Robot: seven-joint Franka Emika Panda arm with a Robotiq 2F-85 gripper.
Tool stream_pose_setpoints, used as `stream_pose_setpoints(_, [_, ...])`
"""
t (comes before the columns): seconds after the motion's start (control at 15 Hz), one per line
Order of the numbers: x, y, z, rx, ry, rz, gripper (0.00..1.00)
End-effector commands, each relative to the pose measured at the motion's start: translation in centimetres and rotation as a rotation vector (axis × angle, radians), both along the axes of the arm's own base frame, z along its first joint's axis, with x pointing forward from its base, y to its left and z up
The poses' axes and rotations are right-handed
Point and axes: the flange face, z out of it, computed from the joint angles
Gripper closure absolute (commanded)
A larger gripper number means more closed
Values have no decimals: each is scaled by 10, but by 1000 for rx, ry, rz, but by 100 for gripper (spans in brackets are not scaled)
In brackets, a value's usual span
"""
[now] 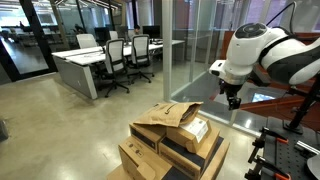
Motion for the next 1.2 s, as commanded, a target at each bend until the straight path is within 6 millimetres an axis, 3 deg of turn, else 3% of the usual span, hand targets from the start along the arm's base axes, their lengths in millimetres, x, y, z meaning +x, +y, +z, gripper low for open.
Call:
stream_pose_setpoints(0.0, [0,0,0,0,0,-2,0])
stream_pose_setpoints(0.53, [0,0,0,1,-1,-5,0])
stream_pose_setpoints(1.13, [-2,9,-6,-132,31,174,0])
